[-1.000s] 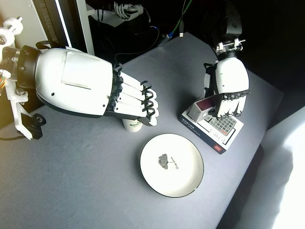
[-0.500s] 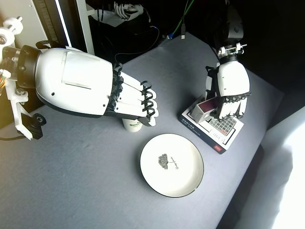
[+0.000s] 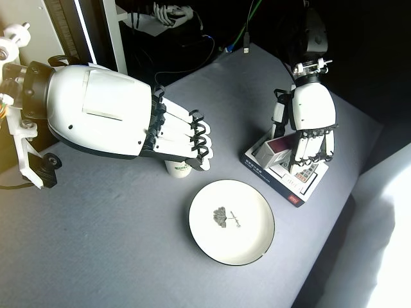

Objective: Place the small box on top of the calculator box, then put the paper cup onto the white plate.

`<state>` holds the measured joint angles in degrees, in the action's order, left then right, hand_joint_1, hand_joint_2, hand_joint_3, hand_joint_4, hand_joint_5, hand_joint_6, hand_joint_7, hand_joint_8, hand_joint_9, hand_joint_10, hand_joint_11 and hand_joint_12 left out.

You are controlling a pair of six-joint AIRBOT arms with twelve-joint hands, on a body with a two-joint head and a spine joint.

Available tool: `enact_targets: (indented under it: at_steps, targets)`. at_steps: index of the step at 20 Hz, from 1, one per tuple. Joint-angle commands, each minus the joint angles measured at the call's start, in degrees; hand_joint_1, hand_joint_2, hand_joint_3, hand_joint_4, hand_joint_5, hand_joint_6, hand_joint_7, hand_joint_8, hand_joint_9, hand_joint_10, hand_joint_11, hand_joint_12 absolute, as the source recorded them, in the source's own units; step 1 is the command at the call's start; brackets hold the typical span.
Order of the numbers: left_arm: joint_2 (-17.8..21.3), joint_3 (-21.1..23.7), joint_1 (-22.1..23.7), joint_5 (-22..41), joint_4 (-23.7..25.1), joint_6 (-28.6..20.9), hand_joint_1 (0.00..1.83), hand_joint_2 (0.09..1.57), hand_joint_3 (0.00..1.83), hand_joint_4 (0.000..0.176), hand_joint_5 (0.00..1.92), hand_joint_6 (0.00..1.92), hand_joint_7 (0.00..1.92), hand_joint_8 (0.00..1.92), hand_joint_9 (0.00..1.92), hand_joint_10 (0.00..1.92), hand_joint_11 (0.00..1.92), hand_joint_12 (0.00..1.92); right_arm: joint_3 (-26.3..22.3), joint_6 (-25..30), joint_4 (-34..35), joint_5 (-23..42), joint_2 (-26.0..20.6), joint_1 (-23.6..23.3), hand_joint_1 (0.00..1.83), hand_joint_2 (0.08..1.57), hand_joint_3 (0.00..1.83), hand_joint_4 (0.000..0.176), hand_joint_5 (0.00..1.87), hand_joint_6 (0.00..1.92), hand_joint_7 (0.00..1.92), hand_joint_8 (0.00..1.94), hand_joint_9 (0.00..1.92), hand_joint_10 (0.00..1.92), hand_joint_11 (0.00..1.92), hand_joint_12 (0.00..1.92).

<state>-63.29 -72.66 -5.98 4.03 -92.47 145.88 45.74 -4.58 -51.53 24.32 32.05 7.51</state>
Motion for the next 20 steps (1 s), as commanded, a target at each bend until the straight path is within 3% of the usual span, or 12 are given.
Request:
enact_targets:
  at_steps: [1, 4, 5, 7, 8, 9, 10, 11, 15, 16, 19, 20]
  targets:
    - [1.1, 0.2, 1.1, 0.5, 0.5, 0.1, 0.97, 1.10, 0.00, 0.000, 0.32, 0.00, 0.38, 0.00, 0.40, 0.00, 0.00, 0.99, 0.3, 0.0, 2.1, 5.9, -0.4, -0.4, 0.15, 1.33, 0.00, 0.000, 0.25, 0.00, 0.26, 0.00, 0.23, 0.00, 0.00, 0.63]
    - [1.8, 1.1, 2.4, 2.0, 0.8, 0.1, 0.88, 1.07, 0.00, 0.000, 0.22, 0.00, 0.30, 0.00, 0.30, 0.00, 0.00, 0.83, 1.0, 0.3, 2.1, 7.7, 0.2, 0.0, 0.16, 1.32, 0.00, 0.000, 0.25, 0.00, 0.26, 0.00, 0.24, 0.00, 0.00, 0.65]
    - [2.1, 1.5, 2.9, 2.0, 0.9, 0.1, 0.80, 1.07, 0.00, 0.000, 0.17, 0.00, 0.24, 0.00, 0.23, 0.00, 0.00, 0.69, 1.5, 1.0, 2.1, 8.9, 0.7, 0.4, 0.15, 1.31, 0.00, 0.000, 0.25, 0.00, 0.25, 0.00, 0.23, 0.00, 0.00, 0.65]
    - [2.8, 2.6, 3.1, 2.0, 0.9, -0.2, 0.69, 1.04, 0.00, 0.000, 0.12, 0.00, 0.16, 0.00, 0.16, 0.00, 0.00, 0.49, 2.5, 3.6, 2.1, 9.8, 2.0, 0.6, 0.18, 1.28, 0.00, 0.000, 0.21, 0.00, 0.21, 0.00, 0.18, 0.00, 0.00, 0.52]
    - [3.3, 3.2, 3.1, 2.0, 1.2, -1.0, 0.69, 1.04, 0.00, 0.000, 0.12, 0.00, 0.16, 0.00, 0.16, 0.00, 0.00, 0.49, 2.9, 4.7, 2.1, 9.6, 2.4, 0.7, 0.18, 1.28, 0.00, 0.000, 0.21, 0.00, 0.21, 0.00, 0.18, 0.00, 0.00, 0.52]
    - [4.9, 5.1, 2.9, 2.9, 8.0, -7.8, 0.49, 1.02, 0.00, 0.000, 0.08, 0.00, 0.12, 0.00, 0.11, 0.00, 0.00, 0.33, 3.6, 5.1, 2.2, 8.1, 3.9, 0.9, 0.36, 1.16, 0.00, 0.000, 0.15, 0.00, 0.15, 0.00, 0.11, 0.00, 0.00, 0.33]
    - [7.0, 7.7, 2.5, 5.5, 13.5, -14.4, 0.47, 1.02, 0.00, 0.000, 0.09, 0.00, 0.13, 0.00, 0.11, 0.00, 0.00, 0.32, 4.2, 5.4, 2.2, 7.9, 5.6, 0.9, 0.41, 1.11, 0.00, 0.000, 0.11, 0.00, 0.10, 0.00, 0.06, 0.00, 0.00, 0.17]
    - [8.1, 9.0, 2.5, 6.6, 16.9, -18.0, 0.42, 1.01, 0.00, 0.000, 0.10, 0.01, 0.14, 0.01, 0.13, 0.00, 0.00, 0.34, 4.4, 5.4, 2.2, 7.9, 6.4, 0.9, 0.48, 1.05, 0.00, 0.000, 0.02, 0.00, 0.02, 0.00, 0.01, 0.00, 0.00, 0.03]
    - [11.2, 13.1, 1.8, 7.1, 32.9, -36.4, 0.34, 1.01, 0.00, 0.000, 0.10, 0.00, 0.13, 0.00, 0.11, 0.00, 0.00, 0.27, 4.7, 7.1, 2.2, 5.6, 10.0, 0.9, 0.72, 0.81, 0.00, 0.000, 0.00, 0.00, 0.00, 0.00, 0.00, 0.00, 0.00, 0.00]
    - [11.9, 14.3, 1.5, 7.2, 38.0, -41.7, 0.33, 1.00, 0.00, 0.000, 0.12, 0.00, 0.16, 0.00, 0.15, 0.00, 0.00, 0.34, 4.9, 8.2, 2.2, 4.9, 10.9, 0.8, 0.84, 0.77, 0.00, 0.000, 0.00, 0.00, 0.00, 0.00, 0.00, 0.00, 0.00, 0.00]
    - [15.0, 18.1, 0.6, 7.2, 48.3, -51.8, 0.26, 1.02, 0.01, 0.000, 0.11, 0.00, 0.16, 0.00, 0.14, 0.00, 0.00, 0.31, 5.3, 9.8, 2.1, 2.5, 13.2, 0.2, 0.96, 0.73, 0.00, 0.000, 0.00, 0.00, 0.00, 0.00, 0.00, 0.00, 0.00, 0.00]
    - [17.0, 20.2, -0.7, 7.6, 56.1, -59.5, 0.28, 1.01, 0.00, 0.000, 0.13, 0.00, 0.18, 0.01, 0.16, 0.00, 0.00, 0.36, 5.3, 10.4, 1.7, 2.3, 13.8, 0.3, 0.97, 0.73, 0.00, 0.000, 0.00, 0.00, 0.00, 0.00, 0.00, 0.00, 0.00, 0.00]
